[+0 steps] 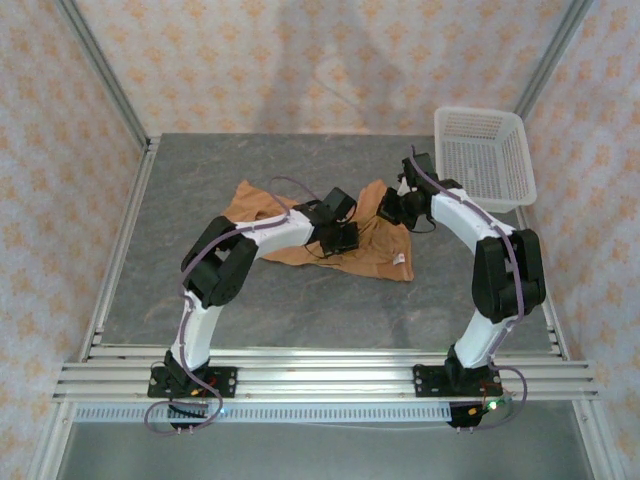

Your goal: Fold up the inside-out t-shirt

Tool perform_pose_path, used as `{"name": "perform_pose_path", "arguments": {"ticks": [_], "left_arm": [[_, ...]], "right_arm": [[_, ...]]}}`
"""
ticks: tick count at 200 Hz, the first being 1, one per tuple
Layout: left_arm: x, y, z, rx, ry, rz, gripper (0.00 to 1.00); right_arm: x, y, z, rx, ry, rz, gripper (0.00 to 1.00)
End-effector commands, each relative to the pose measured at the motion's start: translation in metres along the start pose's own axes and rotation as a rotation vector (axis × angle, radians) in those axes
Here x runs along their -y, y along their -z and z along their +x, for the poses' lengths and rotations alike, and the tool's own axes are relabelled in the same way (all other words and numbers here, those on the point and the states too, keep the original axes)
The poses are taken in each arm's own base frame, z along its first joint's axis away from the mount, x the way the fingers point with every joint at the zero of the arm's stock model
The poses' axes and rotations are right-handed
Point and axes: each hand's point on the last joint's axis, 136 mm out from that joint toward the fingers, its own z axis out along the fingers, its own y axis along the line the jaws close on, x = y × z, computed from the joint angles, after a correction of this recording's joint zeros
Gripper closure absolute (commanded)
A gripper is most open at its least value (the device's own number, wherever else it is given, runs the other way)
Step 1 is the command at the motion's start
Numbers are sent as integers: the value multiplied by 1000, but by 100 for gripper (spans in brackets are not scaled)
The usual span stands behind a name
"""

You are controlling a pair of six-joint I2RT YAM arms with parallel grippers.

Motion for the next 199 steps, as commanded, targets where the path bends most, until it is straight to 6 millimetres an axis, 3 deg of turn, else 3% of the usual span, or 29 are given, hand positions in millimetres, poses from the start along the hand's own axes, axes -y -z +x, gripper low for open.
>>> {"name": "perform_pose_path", "arguments": {"ticks": [1,35,50,68,82,104,133,144,150,161,179,199], "left_arm": [[8,43,-15,77,-24,-31,100],[32,111,-21,113,-122,31,100],[33,125,-19,101,-149,45,100],[29,131,-17,106,-138,62,100],[20,124,-14,103,-116,66,100],[10,96,-5,61,-71,87,100],[1,56,5,16,-45,90,100],[4,54,5,19,-47,96,100],[-2,42,8,5,-41,80,100],[-1,39,7,7,-38,80,100],[3,39,7,7,-45,84,100],[7,40,7,9,-50,87,100]], "right_arm": [[10,14,-13,58,-5,32,100],[63,16,-36,119,-27,251,100],[79,14,-41,108,-29,333,100],[84,11,-44,99,-28,364,100],[82,9,-44,92,-28,357,100],[78,6,-40,73,-26,331,100],[50,4,-23,0,-21,195,100],[37,8,-14,-8,-13,149,90],[30,10,-9,-5,-3,133,85],[21,14,0,-2,12,119,82],[8,13,18,-9,38,96,85],[-9,7,37,-19,58,64,98]]}}
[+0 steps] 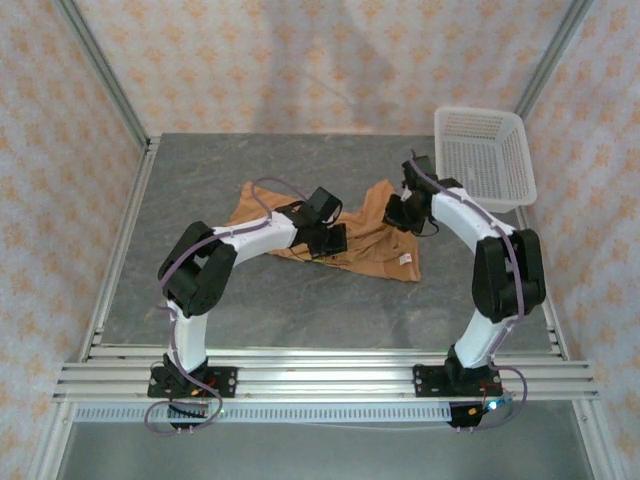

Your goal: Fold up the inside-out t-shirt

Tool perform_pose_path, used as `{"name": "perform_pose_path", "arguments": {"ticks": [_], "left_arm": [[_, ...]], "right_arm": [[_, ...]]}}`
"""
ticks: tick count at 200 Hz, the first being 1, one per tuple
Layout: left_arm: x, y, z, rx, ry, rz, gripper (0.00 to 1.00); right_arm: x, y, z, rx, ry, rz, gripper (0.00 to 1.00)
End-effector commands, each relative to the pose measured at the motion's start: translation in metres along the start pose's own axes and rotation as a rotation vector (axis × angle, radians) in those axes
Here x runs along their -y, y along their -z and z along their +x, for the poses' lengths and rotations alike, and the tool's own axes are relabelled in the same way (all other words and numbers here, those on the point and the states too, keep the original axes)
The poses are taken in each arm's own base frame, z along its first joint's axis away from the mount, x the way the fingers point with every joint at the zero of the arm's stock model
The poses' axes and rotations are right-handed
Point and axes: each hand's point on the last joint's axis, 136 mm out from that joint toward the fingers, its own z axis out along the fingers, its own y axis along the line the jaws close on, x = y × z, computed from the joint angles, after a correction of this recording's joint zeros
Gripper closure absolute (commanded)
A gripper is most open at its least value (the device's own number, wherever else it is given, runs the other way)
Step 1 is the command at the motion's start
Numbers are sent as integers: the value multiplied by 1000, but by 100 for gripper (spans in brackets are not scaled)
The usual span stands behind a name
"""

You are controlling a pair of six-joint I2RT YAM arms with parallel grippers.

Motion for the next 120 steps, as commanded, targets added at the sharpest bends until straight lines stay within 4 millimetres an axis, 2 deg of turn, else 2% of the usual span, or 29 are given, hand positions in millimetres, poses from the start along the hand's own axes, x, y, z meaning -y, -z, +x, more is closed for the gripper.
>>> {"name": "perform_pose_path", "arguments": {"ticks": [1,26,57,75,91,106,120], "left_arm": [[19,4,-4,21,-13,44,100],[19,6,-4,22,-15,42,100],[20,9,-5,28,-15,43,100],[20,11,-5,30,-19,42,100],[20,14,-5,33,-24,37,100],[21,16,-5,33,-30,36,100],[23,18,-7,36,-31,41,100]], "right_arm": [[-30,6,16,20,29,-70,100],[-48,-10,24,10,28,-109,100],[-50,-28,24,-11,28,-74,100],[-25,-23,15,43,37,73,100],[12,-11,-5,136,42,231,100],[43,-1,-21,161,16,289,100],[59,11,-30,173,8,316,100]]}}
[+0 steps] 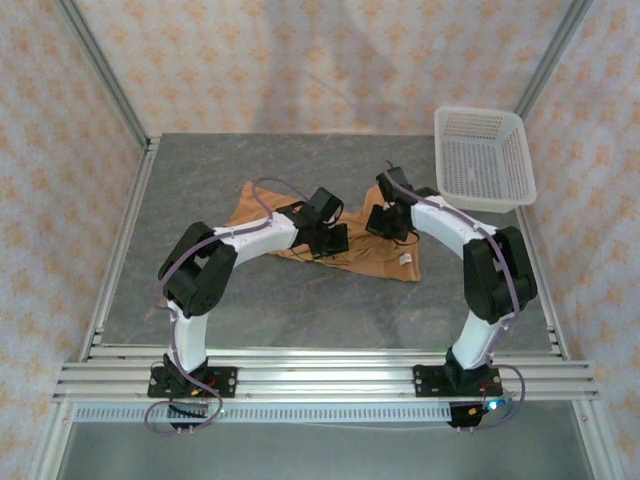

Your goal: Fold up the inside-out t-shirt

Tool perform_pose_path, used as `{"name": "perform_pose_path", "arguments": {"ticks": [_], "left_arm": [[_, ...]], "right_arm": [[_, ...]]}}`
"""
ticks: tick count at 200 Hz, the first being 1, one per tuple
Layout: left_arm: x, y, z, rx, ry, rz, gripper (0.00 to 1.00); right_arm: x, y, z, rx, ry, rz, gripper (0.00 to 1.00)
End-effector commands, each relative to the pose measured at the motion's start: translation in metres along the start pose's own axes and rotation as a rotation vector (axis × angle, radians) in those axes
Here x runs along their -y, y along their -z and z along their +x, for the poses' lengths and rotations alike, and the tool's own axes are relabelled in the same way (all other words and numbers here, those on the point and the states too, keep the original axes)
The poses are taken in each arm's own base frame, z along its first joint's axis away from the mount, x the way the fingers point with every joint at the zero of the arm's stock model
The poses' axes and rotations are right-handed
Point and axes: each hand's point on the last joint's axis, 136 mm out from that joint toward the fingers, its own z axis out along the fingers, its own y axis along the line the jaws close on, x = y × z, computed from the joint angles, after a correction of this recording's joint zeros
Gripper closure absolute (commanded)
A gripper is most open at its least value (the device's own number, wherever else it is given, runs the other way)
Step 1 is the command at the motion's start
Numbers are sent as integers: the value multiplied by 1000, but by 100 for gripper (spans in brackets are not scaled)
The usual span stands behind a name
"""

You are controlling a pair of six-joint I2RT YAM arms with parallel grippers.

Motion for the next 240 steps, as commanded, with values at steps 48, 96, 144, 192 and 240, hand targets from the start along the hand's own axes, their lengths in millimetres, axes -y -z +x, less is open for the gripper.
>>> {"name": "perform_pose_path", "arguments": {"ticks": [48,96,144,192,240], "left_arm": [[31,18,-11,47,-38,54,100],[32,18,-10,42,-36,57,100],[34,21,-9,49,-37,60,100],[32,21,-8,47,-39,50,100],[39,34,-8,63,-54,69,100]], "right_arm": [[4,56,-11,61,27,-57,77],[-30,47,26,15,35,-151,93],[-50,15,23,-23,11,-216,100],[-56,-26,20,-73,-31,-182,75],[-58,-38,12,-51,-70,-179,56]]}}
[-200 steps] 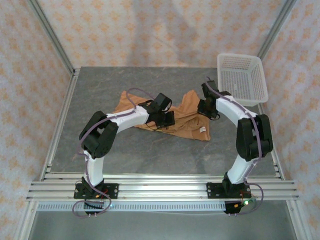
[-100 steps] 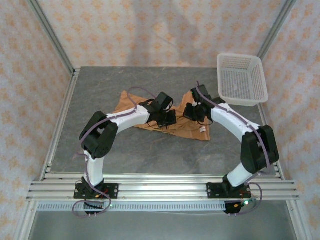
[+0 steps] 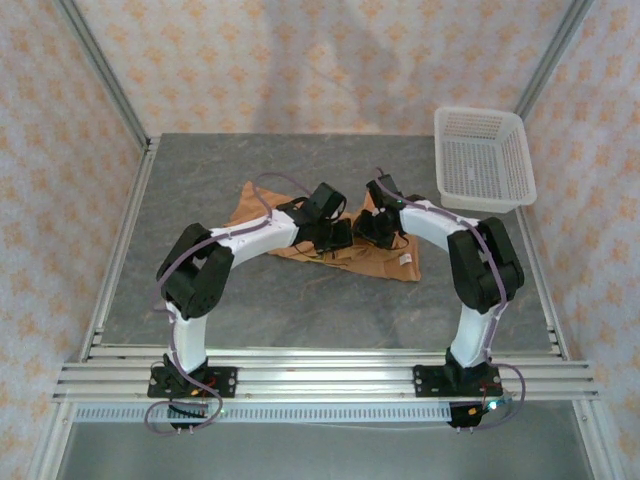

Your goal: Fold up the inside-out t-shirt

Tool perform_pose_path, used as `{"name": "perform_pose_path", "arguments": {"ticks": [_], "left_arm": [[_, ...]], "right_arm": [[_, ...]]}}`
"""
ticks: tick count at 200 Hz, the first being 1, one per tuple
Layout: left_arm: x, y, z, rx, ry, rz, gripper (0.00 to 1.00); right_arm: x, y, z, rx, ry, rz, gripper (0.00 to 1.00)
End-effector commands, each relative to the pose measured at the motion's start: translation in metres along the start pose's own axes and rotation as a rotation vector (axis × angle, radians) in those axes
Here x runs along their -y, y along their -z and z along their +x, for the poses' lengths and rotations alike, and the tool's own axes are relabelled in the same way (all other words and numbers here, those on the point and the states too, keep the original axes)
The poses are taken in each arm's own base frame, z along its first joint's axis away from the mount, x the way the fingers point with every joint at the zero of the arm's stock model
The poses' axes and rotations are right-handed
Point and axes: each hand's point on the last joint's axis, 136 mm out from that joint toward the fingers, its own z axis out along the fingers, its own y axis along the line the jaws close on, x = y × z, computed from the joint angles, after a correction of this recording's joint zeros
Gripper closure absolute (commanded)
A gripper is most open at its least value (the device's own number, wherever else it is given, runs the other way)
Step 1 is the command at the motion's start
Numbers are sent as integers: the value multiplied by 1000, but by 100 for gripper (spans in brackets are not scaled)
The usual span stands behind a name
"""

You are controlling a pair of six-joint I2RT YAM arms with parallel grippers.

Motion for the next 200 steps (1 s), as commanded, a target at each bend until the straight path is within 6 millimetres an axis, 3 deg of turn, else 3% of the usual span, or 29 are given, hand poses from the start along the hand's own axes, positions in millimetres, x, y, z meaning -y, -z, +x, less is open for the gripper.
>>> {"name": "perform_pose_path", "arguments": {"ticks": [1,14,21,43,66,106,138,142,154,177,200], "left_arm": [[18,21,-2,30,-29,33,100],[17,20,-1,28,-29,34,100],[18,21,-1,28,-30,35,100],[15,20,1,26,-32,27,100],[9,20,3,22,-41,1,100],[-6,26,-14,43,-17,-21,100],[2,33,-31,67,-12,3,100],[4,33,-32,66,-13,11,94],[7,34,-33,65,-15,21,75],[5,45,-35,86,-31,6,48],[-1,54,-36,95,-35,-3,52]], "right_arm": [[-13,-3,-16,48,-15,-20,56],[-15,-5,-18,48,-21,-24,56],[-17,-5,-19,48,-24,-27,61],[-22,-1,-23,49,-20,-32,100],[-29,26,-25,71,18,-35,100],[-47,111,-27,197,111,-122,100],[-59,165,-22,290,159,-227,100],[-59,168,-20,293,162,-242,100],[-62,171,-13,286,185,-294,100],[-41,148,8,244,208,-306,100],[-7,117,16,209,133,-249,100]]}}
